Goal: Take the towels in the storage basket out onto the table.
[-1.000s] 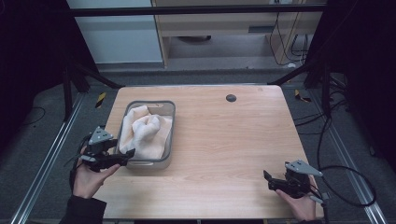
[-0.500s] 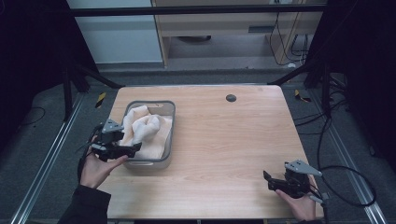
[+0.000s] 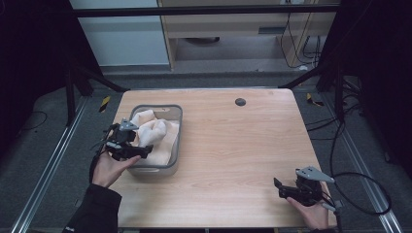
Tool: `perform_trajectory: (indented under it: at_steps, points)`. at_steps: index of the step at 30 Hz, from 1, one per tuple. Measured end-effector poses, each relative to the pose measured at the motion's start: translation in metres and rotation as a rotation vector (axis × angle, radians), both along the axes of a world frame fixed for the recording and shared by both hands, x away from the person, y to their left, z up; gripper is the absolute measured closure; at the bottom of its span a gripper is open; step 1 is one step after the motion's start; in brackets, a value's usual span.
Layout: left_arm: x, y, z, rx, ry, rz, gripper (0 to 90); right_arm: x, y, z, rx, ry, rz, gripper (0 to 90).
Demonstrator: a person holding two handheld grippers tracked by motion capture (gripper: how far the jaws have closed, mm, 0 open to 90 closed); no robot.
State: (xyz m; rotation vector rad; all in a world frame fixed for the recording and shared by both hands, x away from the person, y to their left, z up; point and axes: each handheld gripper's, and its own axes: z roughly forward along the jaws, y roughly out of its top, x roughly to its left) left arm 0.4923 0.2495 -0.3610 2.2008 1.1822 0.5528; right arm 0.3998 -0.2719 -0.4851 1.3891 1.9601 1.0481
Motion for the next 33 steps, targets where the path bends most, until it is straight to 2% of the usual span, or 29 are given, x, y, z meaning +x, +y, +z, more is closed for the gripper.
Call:
perform_trajectory:
  at_steps: [2, 8, 10, 13, 18, 21, 33]
  points:
    - [0.002, -0.001, 0.0, 0.001, 0.002, -0.001, 24.4, 0.0, 0.0, 0.0, 0.0, 0.001, 0.001, 10.3]
    - [0.015, -0.006, -0.008, 0.047, 0.038, 0.011, 25.5, 0.0, 0.0, 0.0, -0.001, 0.005, 0.004, 10.3]
    - [0.016, -0.006, -0.01, 0.05, 0.042, 0.015, 26.1, 0.0, 0.001, 0.0, 0.006, 0.013, 0.005, 10.3]
    - [0.022, -0.006, -0.017, 0.071, 0.066, 0.023, 27.3, 0.0, 0.001, 0.0, 0.005, 0.015, 0.007, 10.3]
    - [0.029, -0.006, -0.024, 0.084, 0.097, 0.023, 30.1, 0.0, 0.001, -0.001, 0.006, 0.017, 0.008, 10.3]
    - [0.032, -0.007, -0.027, 0.098, 0.112, 0.025, 33.3, 0.001, 0.001, -0.001, -0.004, 0.014, 0.014, 10.3]
    - [0.037, -0.006, -0.032, 0.102, 0.166, 0.038, 53.7, 0.001, 0.002, -0.002, -0.004, 0.023, 0.021, 10.3]
